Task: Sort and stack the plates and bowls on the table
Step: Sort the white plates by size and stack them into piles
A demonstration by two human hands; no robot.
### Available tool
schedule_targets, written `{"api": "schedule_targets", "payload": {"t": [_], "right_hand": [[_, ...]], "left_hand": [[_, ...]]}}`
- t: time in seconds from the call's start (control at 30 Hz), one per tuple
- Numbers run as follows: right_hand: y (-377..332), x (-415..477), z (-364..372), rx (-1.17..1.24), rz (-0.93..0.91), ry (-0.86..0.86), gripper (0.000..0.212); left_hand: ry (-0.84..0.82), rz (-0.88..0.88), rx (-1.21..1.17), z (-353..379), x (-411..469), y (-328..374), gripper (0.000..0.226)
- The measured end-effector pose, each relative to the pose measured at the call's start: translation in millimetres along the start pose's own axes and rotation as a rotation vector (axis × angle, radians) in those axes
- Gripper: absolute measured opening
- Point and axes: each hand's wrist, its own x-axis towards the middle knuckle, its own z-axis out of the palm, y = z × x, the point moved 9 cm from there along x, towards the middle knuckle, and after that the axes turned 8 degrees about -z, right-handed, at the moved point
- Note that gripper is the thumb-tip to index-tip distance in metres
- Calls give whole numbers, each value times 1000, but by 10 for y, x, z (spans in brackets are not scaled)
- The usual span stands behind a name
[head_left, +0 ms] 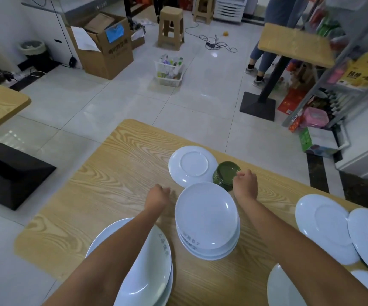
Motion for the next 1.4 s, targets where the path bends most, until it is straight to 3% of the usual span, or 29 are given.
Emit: {"api": "schedule_targets", "payload": {"t": [0.1,0.27,0.5,0.63,0.7,0.87,0.97,1.2,1.33,1.4], "right_hand": [[-426,218,159,80,-72,-46,33],[-873,343,859,129,-76,-408,44],[-776,222,1570,-402,-69,-723,55],[-783,16,1842,-441,-28,-820,62],[-896,8,1911,-387,-67,-802,62],[-878,469,1599,-189,63,-468,55],[-687,517,1584,-177,226,-503,54],[-545,461,1634,-70,404,-489,54],[-592,359,1669,98,420,-499,52],[-694,343,1677,245,401,-459,37]], "left_hand": [[-68,-70,-190,4,145,111,50],[-161,-127,-380,69,366,355,49],[-187,-117,-381,108,673,554,40],[-124,-83,-366,66,830,648,42],[-65,-90,-342,24,894,668,45],[93,-169,-277,-103,1020,550,43],[125,-337,-262,-135,981,381,38],[-17,-486,-335,-87,922,332,43],[15,-593,-582,-215,928,120,53],[40,-638,-830,-261,912,43,58]]}}
